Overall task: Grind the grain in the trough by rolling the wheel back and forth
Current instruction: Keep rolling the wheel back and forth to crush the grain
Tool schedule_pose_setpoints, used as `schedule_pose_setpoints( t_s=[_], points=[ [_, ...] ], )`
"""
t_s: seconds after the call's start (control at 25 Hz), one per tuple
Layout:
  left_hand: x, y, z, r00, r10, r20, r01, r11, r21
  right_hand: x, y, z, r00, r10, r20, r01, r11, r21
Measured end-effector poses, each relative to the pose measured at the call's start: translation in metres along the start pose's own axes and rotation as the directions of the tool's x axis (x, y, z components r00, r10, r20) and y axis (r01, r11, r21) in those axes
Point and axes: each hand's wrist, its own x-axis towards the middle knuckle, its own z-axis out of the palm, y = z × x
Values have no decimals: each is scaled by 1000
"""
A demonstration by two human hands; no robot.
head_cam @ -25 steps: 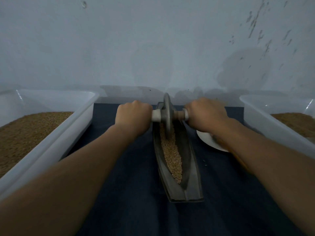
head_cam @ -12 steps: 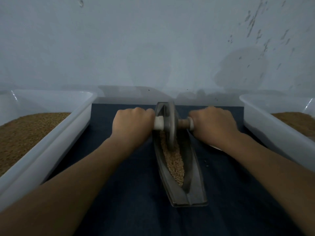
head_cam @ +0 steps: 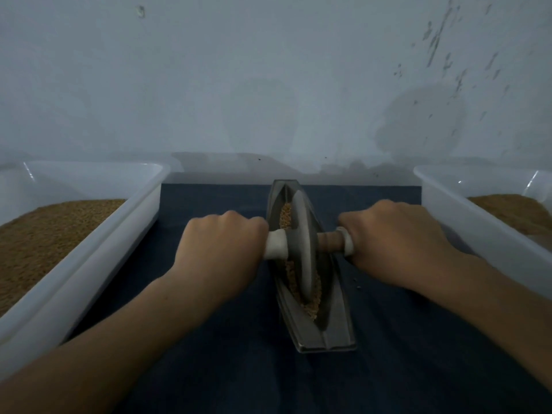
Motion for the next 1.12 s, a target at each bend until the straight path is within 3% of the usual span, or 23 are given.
schedule_pose_setpoints(
  t_s=[0.08,0.28,0.44,0.64,0.76,0.92,1.12],
  points=[
    [9,1,13,994,-33,108,29,999,41,12,0,12,995,42,91,-40,999,-23],
    [66,-5,41,970,-194,150,194,981,11,86,6,44,964,181,195,-195,979,55],
    [46,-3,26,978,-129,166,133,991,-11,59,4,30,973,123,196,-135,990,48],
    [-4,1,-7,999,-18,40,17,1000,4,1,-4,-6,999,35,19,-34,999,-28],
    [13,1,10,987,-41,156,36,999,35,12,-1,14,991,81,105,-81,997,-11],
    [73,-6,35,982,-98,164,84,992,92,71,8,51,949,212,231,-240,966,96],
    [58,-2,19,980,-73,187,60,995,74,51,6,40,952,193,239,-225,968,114]
  ],
)
